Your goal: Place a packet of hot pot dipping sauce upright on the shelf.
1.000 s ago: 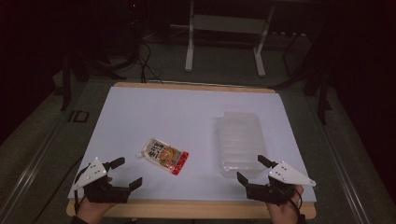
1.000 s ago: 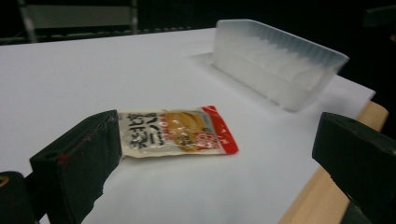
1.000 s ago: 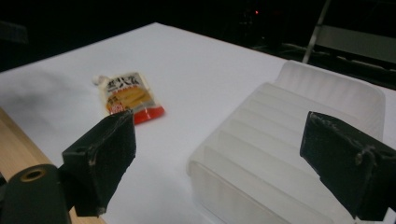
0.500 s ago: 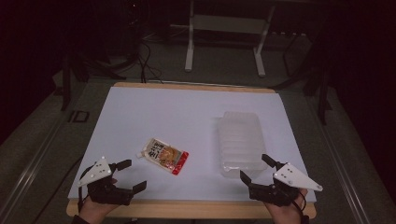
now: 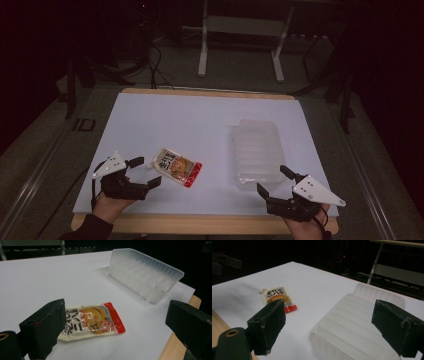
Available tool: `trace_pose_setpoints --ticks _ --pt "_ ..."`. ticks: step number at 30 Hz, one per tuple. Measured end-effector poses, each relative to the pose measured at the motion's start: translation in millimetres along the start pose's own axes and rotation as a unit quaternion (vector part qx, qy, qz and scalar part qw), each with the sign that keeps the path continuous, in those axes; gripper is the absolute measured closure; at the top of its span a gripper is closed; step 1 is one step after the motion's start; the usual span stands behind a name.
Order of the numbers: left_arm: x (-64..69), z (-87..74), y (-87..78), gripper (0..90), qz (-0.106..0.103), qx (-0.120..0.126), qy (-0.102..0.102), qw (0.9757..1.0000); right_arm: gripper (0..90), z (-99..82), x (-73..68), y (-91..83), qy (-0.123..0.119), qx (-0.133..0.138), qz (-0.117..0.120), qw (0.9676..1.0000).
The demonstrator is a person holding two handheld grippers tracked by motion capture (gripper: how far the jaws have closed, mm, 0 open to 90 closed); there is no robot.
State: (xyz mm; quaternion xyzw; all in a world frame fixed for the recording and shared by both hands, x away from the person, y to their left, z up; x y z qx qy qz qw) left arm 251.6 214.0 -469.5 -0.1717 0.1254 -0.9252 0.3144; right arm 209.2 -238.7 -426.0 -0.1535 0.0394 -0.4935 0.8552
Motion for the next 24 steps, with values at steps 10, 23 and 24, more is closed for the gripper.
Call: trace_pose_setpoints --ticks 10,23,24 --pt "-24.0 1.8 15.1 6.5 0.033 0.002 0.005 0.9994 11.9 -0.7 -3.9 1.5 -0.009 -0.001 0.005 0.9999" --pt "-55.7 -1.2 45.8 19.9 0.045 -0.041 0.005 0.9981 11.9 -3.3 -6.6 5.9 -0.018 -0.015 0.019 0.9995" --pt "-57.6 -1.6 48.0 20.3 0.048 -0.045 0.005 0.9978 11.9 -3.4 -6.7 6.3 -0.018 -0.016 0.02 0.9995"
Point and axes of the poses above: each handheld gripper's, and its own axes: y roughly forward along the jaws, z roughly out of its top, x roughly to its right, the point moved 1 cm from there along y, roughly forward along the jaws, and after that the axes turned 7 degrees about -z, right-handed, at the moved point
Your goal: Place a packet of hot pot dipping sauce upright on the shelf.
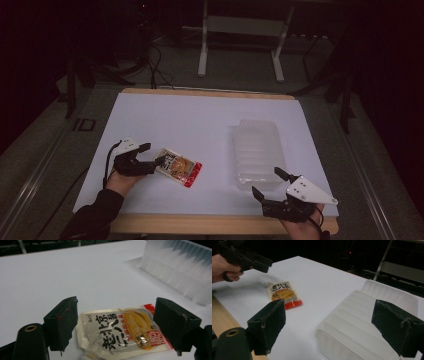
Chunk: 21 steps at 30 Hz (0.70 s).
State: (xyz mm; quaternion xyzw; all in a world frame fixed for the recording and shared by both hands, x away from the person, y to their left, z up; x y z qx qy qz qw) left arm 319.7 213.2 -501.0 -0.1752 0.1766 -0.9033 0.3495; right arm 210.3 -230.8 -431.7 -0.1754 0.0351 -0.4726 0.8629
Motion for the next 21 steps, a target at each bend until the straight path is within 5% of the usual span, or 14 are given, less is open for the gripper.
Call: trace_pose_setpoints --ticks 21 --pt "-23.1 -15.3 30.1 30.6 0.044 -0.076 -0.028 0.9957 12.0 -2.2 -1.5 3.0 0.002 -0.01 0.013 0.9999"
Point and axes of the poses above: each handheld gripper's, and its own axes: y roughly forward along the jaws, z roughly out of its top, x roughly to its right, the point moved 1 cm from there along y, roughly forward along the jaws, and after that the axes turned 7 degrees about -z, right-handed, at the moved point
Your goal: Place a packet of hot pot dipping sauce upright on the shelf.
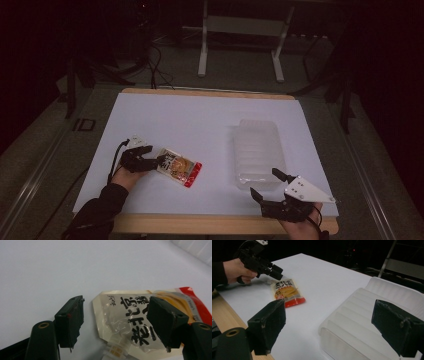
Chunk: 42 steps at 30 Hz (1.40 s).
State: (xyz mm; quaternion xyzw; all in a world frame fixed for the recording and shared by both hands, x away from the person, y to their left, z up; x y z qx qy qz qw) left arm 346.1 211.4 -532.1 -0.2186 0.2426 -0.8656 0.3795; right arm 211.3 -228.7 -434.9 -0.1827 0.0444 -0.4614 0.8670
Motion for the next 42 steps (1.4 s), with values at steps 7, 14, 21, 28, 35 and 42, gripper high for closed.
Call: trace_pose_setpoints --ticks 7,14,21,28,35,42 --pt "-0.5 -5.4 7.3 34.5 0.011 -0.018 0.01 0.9997 12.1 -0.4 -0.1 0.8 -0.001 -0.002 0.001 1.0" --pt "1.6 -8.3 13.8 34.4 0.014 -0.043 -0.004 0.999 12.1 -0.7 -0.6 1.4 -0.003 -0.005 0.002 1.0" --pt "8.9 -9.4 15.3 40.4 0.029 -0.049 0.01 0.9983 12.2 -0.8 -2.1 2.5 -0.003 -0.008 0.003 1.0" --pt "16.7 -7.1 16.0 58.2 0.044 -0.06 0.013 0.9971 12.3 -0.7 -2.8 3.3 -0.004 -0.01 0.004 0.9999" --pt "24.2 -5.5 17.9 70.4 0.055 -0.066 0.017 0.9962 12.5 -0.6 -2.9 3.2 -0.006 -0.01 0.005 0.9999" --pt "22.0 -0.9 18.2 70.9 0.047 -0.076 0.003 0.996 12.5 -0.6 -1.1 2.7 -0.004 -0.009 0.004 0.9999"
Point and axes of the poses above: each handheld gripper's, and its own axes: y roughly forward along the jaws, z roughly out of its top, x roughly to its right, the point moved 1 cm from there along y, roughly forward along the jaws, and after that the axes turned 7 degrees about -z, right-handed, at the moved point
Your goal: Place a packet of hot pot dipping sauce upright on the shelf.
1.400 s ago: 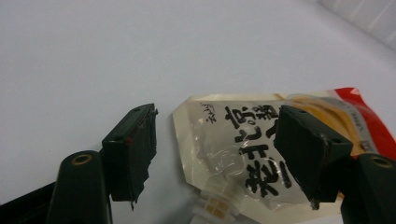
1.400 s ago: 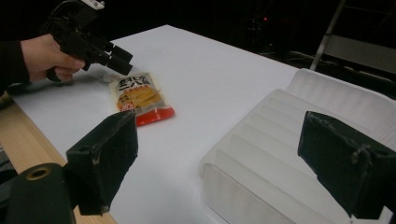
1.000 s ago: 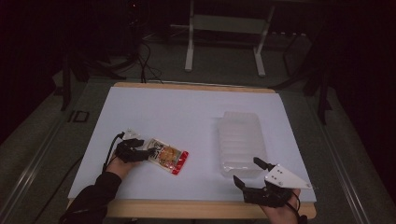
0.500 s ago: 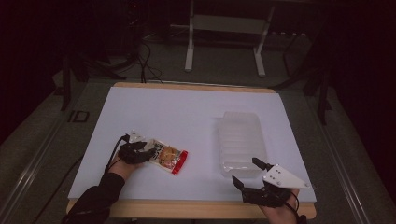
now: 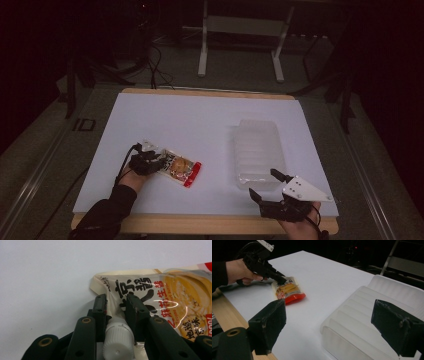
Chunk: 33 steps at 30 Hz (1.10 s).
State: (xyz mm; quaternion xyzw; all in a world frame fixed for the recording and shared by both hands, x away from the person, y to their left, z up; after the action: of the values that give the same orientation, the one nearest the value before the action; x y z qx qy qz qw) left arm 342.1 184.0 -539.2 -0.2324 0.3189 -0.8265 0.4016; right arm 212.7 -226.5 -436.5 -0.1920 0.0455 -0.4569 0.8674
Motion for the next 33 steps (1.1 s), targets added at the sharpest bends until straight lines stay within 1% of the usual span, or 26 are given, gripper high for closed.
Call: trace_pose_setpoints --ticks 1,2,6,7,9,11,14,16,18,22,23,24,27,28,31,32,33 --pt "0.0 0.0 0.0 71.0 0.0 0.0 0.0 1.0 12.5 0.0 0.0 0.0 0.0 0.0 0.0 1.0" --pt "-0.1 0.8 -0.7 71.1 -0.005 0.003 -0.003 1.0 12.5 -0.2 0.9 0.2 0.001 0.001 0.0 1.0" --pt "4.7 5.6 -6.1 71.5 -0.003 0.017 0.004 0.9999 13.5 -0.2 2.0 -0.8 0.005 0.001 -0.002 1.0" --pt "4.7 5.6 -6.1 71.6 -0.003 0.017 0.004 0.9999 13.5 -0.2 2.0 -0.8 0.005 0.001 -0.002 1.0" --pt "10.2 11.5 -13.0 71.8 -0.005 0.029 0.017 0.9994 13.9 -0.1 2.5 -1.1 0.006 0.002 -0.001 1.0" --pt "12.9 15.1 -17.4 71.9 -0.012 0.039 0.016 0.999 13.9 -0.1 2.5 -1.1 0.006 0.002 -0.001 1.0" --pt "14.5 16.7 -19.3 72.1 -0.015 0.043 0.019 0.9988 13.9 0.0 2.4 -1.3 0.006 0.002 -0.001 1.0" --pt "20.7 23.4 -26.2 72.2 -0.021 0.048 0.028 0.9982 13.9 0.2 2.7 -1.7 0.006 0.004 -0.002 1.0" --pt "21.6 24.6 -27.5 72.2 -0.023 0.05 0.028 0.9981 13.9 0.2 2.8 -1.6 0.006 0.004 -0.003 1.0" --pt "30.3 31.7 -36.2 72.3 -0.03 0.062 0.038 0.9969 13.9 0.1 2.8 -1.4 0.007 0.003 -0.003 1.0" --pt "35.6 35.4 -40.2 72.3 -0.028 0.064 0.048 0.9963 13.9 0.1 2.9 -1.3 0.006 0.003 -0.003 1.0" --pt "35.6 35.4 -40.2 72.3 -0.028 0.064 0.048 0.9963 13.9 0.0 2.9 -1.2 0.006 0.003 -0.003 1.0" --pt "44.6 40.0 -44.3 72.3 -0.024 0.074 0.061 0.9952 13.9 0.0 2.7 -1.1 0.005 0.002 -0.003 1.0" --pt "49.1 43.1 -46.6 72.4 -0.028 0.078 0.067 0.9943 13.9 0.0 2.7 -1.1 0.005 0.002 -0.003 1.0" --pt "52.9 46.0 -48.8 72.4 -0.033 0.082 0.072 0.9935 13.9 0.1 2.7 -1.2 0.006 0.003 -0.003 1.0" --pt "55.2 47.2 -49.6 72.4 -0.036 0.085 0.073 0.9931 14.0 0.1 2.9 -1.2 0.006 0.003 -0.003 1.0" --pt "59.6 49.5 -51.6 72.5 -0.04 0.088 0.078 0.9922 13.9 0.1 2.9 -1.1 0.006 0.003 -0.003 1.0"
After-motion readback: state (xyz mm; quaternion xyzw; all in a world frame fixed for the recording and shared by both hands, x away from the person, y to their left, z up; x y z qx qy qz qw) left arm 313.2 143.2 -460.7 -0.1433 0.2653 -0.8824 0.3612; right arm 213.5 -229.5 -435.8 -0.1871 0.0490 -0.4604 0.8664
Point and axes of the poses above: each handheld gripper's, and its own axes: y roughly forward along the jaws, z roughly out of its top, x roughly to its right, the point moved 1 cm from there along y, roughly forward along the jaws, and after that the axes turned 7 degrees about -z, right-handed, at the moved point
